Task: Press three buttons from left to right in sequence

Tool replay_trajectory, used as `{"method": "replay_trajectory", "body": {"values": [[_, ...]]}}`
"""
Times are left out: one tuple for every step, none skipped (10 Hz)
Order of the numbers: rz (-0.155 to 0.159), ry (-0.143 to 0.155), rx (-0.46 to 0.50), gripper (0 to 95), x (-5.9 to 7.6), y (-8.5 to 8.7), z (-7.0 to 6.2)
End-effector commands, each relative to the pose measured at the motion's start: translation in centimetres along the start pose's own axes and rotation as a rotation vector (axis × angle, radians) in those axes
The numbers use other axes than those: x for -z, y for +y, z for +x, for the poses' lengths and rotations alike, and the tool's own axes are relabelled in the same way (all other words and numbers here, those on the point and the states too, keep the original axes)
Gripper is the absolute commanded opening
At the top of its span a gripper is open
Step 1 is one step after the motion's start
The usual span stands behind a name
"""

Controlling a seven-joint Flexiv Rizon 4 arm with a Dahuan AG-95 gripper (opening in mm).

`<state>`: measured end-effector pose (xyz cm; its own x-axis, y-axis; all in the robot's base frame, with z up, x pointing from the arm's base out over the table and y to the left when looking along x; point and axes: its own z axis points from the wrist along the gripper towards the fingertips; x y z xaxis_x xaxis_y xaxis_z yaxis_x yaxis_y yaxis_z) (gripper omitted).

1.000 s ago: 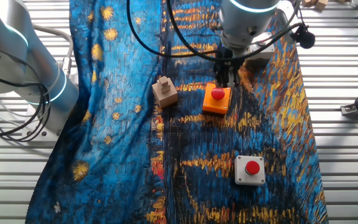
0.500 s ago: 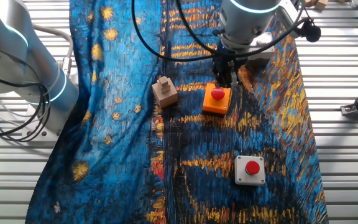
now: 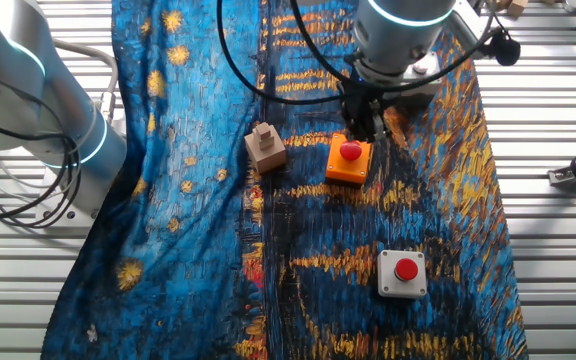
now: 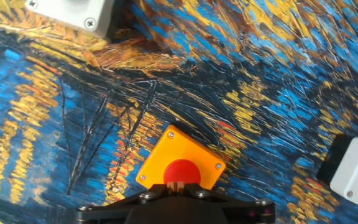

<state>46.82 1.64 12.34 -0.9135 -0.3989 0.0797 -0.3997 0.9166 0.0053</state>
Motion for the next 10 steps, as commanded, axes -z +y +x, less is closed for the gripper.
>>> {"method": "replay_trajectory", "body": {"values": [[-0.010,-0.003,0.003,0.0,0.0,0.0,-0.1],[-0.013,-0.005,0.001,0.0,0.0,0.0,-0.1],[-0.012,-0.007,0.002,0.0,0.0,0.0,-0.1],[-0.011,-0.006,0.002,0.0,0.0,0.0,-0.1],[-0.011,-0.004,0.002,0.0,0.0,0.0,-0.1],[-0.011,-0.003,0.002,0.0,0.0,0.0,-0.1],[-0.013,-0.001,-0.019,0.0,0.1,0.1,-0.2],[-0.015,0.002,-0.036,0.0,0.2,0.4,-0.5],[-0.017,0.013,-0.063,0.0,0.5,0.9,-1.0],[-0.018,0.023,-0.096,0.0,1.1,2.0,-1.8]]}}
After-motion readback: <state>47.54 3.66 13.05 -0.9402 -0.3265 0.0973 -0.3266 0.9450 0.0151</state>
